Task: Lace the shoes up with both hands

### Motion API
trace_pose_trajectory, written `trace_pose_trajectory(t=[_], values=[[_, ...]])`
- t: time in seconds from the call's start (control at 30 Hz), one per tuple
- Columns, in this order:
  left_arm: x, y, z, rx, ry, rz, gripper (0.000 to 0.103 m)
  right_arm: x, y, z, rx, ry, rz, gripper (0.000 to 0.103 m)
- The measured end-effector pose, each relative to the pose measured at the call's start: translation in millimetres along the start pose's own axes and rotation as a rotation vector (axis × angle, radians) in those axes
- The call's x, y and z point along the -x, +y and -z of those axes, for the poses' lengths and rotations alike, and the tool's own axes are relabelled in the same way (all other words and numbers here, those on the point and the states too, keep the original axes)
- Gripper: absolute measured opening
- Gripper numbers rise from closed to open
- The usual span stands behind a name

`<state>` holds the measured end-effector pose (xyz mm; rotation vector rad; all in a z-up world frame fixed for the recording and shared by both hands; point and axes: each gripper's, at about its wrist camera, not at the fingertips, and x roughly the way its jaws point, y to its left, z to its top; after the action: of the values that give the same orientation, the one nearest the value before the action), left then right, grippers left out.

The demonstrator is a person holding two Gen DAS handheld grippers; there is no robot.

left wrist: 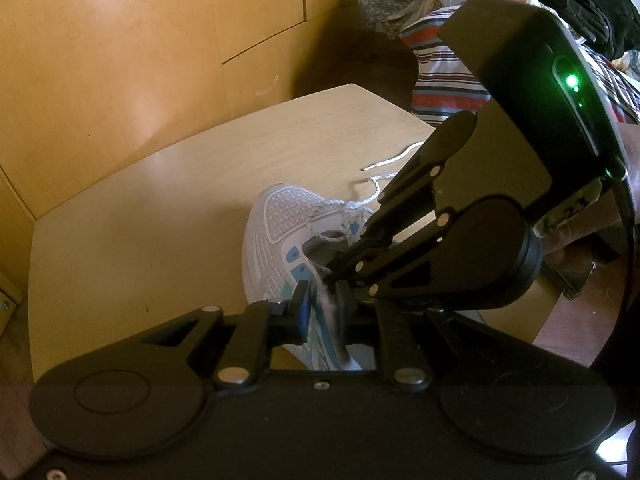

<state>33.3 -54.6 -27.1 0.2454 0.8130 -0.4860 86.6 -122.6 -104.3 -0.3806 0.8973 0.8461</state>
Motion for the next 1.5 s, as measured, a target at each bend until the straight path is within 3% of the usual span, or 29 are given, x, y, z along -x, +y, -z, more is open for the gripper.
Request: trace_pose_trajectory(t=[0.17, 0.57, 0.93, 1.2, 1.37, 1.5], values=[[0, 0, 0, 0.001, 0.002, 0.002, 0.011, 24, 12, 18, -0.001, -0.010, -0.003, 0.004], [-1, 2, 0, 0.002, 0.003, 0.006, 0.011, 31, 17, 26, 0.012, -0.029, 0.008, 0.004], [-1, -3, -1, 0.015, 0.007, -0.005, 0.012, 33, 15, 35, 0.044, -0.107, 0.025, 0.004], [15, -3, -7, 0.028, -0.023, -0.011, 0.014, 33, 8, 29, 0.044, -0.117, 0.023, 0.004], [23, 7, -13, 0.099, -0.098, -0.043, 0.014, 30, 6, 12, 0.041, -0.127, 0.029, 0.004], [-2, 19, -5, 0.231, -0.108, -0.075, 0.014, 27, 8, 13, 0.046, -0.132, 0.032, 0.004]])
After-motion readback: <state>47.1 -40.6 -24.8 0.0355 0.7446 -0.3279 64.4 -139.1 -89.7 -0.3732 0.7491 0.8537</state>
